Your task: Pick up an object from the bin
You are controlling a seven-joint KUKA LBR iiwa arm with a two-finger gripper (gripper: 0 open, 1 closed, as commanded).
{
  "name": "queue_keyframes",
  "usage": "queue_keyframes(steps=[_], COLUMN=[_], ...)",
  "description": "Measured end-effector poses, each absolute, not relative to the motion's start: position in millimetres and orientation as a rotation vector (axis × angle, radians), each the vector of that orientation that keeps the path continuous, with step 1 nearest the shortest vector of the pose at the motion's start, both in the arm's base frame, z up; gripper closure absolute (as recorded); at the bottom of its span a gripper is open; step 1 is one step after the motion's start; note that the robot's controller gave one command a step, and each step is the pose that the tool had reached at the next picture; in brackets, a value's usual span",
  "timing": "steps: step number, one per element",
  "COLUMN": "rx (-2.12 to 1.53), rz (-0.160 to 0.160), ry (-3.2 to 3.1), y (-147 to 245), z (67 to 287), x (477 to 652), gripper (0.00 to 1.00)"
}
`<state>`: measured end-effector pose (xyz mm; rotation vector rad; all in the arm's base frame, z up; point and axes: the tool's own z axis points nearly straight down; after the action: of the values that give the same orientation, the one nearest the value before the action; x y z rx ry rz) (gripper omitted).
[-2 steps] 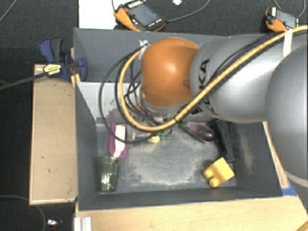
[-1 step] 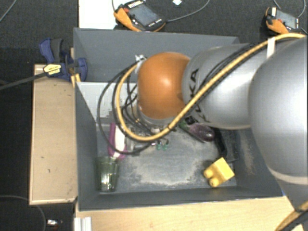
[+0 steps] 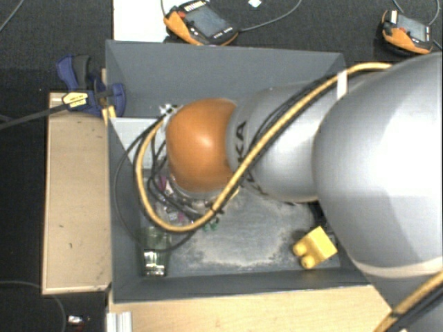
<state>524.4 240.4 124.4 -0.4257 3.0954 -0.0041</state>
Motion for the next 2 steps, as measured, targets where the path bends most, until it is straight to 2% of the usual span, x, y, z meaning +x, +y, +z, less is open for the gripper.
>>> queue_keyframes(steps=[1,2], rx=[-0.382,-0.435], rz=[0.001,0.016], ry=[3.119,3.084], y=[145.7,222.4], z=[115.1,177.5], x=[541.5,535.2], gripper=[1.0,1.0])
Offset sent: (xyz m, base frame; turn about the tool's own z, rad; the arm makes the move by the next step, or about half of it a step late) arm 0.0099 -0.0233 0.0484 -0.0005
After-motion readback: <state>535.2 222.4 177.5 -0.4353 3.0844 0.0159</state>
